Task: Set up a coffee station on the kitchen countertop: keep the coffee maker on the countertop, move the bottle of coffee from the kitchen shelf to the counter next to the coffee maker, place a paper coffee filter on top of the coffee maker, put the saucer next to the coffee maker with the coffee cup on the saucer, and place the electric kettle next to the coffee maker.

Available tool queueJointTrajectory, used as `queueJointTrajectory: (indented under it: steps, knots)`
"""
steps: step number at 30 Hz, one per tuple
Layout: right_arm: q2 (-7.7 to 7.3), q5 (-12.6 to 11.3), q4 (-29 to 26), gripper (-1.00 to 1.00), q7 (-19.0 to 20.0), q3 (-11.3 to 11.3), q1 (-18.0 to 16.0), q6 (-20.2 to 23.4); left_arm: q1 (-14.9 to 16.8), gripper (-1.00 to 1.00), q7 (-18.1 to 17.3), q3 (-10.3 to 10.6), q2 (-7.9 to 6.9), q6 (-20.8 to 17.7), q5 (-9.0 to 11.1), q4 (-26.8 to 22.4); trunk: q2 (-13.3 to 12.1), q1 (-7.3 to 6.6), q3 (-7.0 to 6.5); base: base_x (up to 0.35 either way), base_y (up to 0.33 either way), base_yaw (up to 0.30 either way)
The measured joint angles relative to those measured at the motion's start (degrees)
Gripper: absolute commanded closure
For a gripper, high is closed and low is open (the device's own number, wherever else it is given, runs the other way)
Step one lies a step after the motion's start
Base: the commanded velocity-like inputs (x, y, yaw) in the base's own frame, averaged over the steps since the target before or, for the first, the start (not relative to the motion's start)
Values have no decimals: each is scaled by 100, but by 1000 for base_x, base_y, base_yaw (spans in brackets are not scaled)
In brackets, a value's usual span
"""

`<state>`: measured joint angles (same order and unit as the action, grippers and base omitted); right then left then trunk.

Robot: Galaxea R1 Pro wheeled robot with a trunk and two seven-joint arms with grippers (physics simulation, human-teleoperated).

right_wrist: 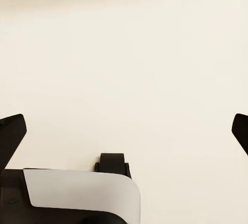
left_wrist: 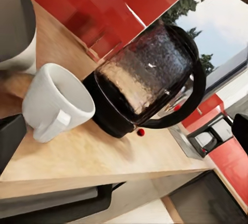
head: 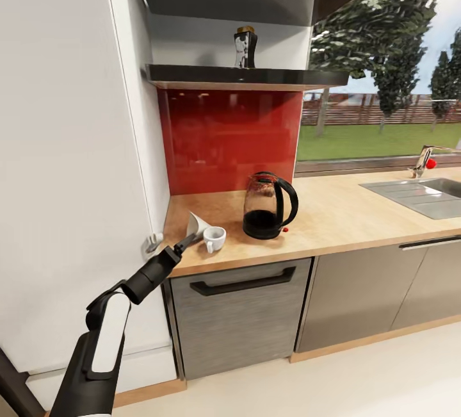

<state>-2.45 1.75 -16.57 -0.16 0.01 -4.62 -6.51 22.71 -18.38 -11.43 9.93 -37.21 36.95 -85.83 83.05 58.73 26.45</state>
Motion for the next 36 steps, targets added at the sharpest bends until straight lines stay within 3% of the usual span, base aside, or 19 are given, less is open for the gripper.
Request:
queueJointTrajectory:
  steps: [6,15,36]
  knots:
    - [0,0,0,-100,0,0,0,0,0,-100,182,-2,0,13,146,35,0,0,0,0,0,0]
    - [0,0,0,-100,0,0,0,0,0,-100,559,18,0,569,205,297,0,0,0,0,0,0]
    - [0,1,0,-100,0,0,0,0,0,-100,589,20,0,608,232,306,0,-1,0,71,0,0]
